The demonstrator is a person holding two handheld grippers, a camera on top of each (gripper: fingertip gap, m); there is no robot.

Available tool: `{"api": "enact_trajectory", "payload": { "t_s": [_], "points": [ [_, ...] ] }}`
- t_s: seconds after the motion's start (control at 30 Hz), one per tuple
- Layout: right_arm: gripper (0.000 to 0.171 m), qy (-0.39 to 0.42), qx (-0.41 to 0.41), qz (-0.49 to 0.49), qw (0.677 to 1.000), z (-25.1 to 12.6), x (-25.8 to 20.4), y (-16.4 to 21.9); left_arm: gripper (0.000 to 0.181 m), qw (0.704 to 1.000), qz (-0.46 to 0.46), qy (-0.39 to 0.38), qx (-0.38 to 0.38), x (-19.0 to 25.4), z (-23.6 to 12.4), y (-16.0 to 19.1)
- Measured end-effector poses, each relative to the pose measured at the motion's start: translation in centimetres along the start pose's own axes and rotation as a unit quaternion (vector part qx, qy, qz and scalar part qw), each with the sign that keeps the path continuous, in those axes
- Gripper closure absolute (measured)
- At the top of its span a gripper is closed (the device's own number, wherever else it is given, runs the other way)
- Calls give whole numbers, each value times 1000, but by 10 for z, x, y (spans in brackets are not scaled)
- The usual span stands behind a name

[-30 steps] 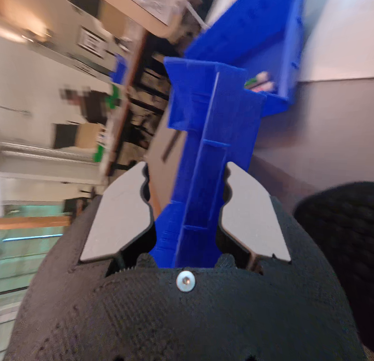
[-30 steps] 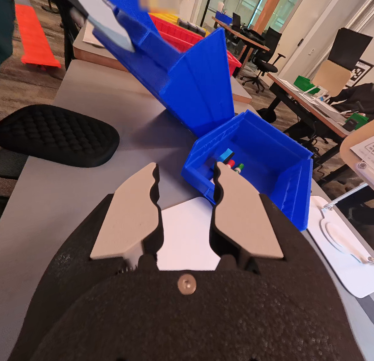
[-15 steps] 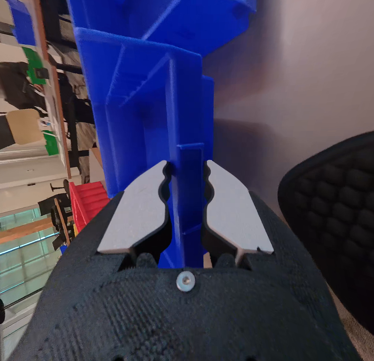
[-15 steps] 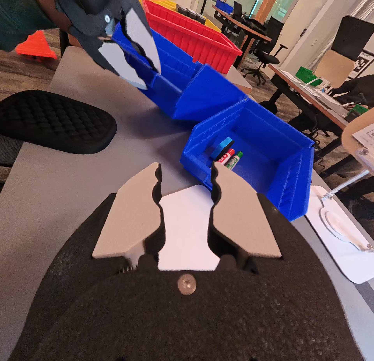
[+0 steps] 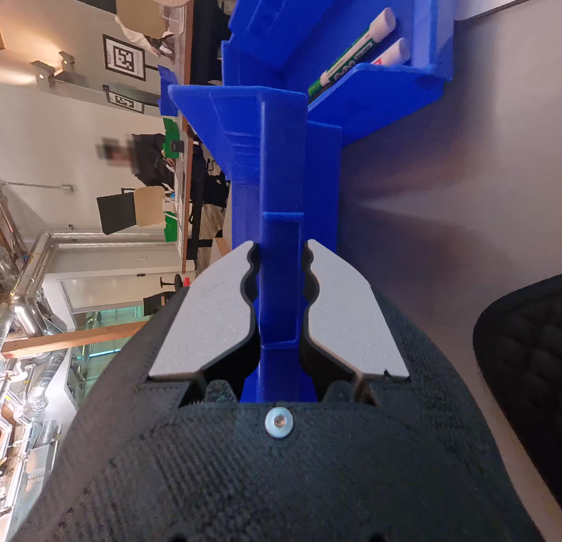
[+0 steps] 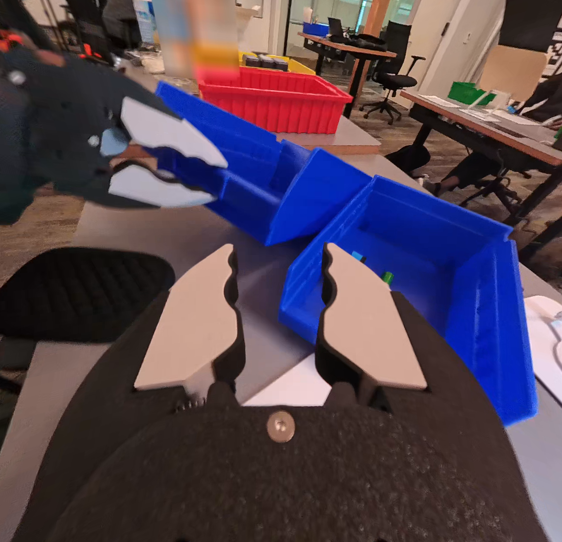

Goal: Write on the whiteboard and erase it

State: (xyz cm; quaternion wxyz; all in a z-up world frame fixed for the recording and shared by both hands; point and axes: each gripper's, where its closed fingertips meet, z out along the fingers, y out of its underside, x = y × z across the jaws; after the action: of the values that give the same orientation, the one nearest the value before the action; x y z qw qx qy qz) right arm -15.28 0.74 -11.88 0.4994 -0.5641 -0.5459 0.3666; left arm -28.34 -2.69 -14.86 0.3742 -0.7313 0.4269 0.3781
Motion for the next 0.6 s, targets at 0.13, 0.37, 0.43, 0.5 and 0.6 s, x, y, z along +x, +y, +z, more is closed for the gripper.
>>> {"api": "enact_trajectory", "payload": {
  "t_s": [0.13,0.37,0.43,0.5,0.6],
  "points": [
    [112,4,-23,50,998,38,5,-5,153,1000,7,2,1,9,-1,-11],
    [114,-16,-40,102,994,81,5,-9,153,999,24,-11,26,13,-12,-19],
    [118,-27,-37,133,990,87,7,-16,153,999,43,-14,26,19,-13,-21],
    [131,-16,-71,116,991,92,12,-10,153,998,45,-14,36,24,-16,-25],
    [154,-7,-90,94,992,90,16,-5,153,999,30,-10,31,28,-14,-21]
  ]
}}
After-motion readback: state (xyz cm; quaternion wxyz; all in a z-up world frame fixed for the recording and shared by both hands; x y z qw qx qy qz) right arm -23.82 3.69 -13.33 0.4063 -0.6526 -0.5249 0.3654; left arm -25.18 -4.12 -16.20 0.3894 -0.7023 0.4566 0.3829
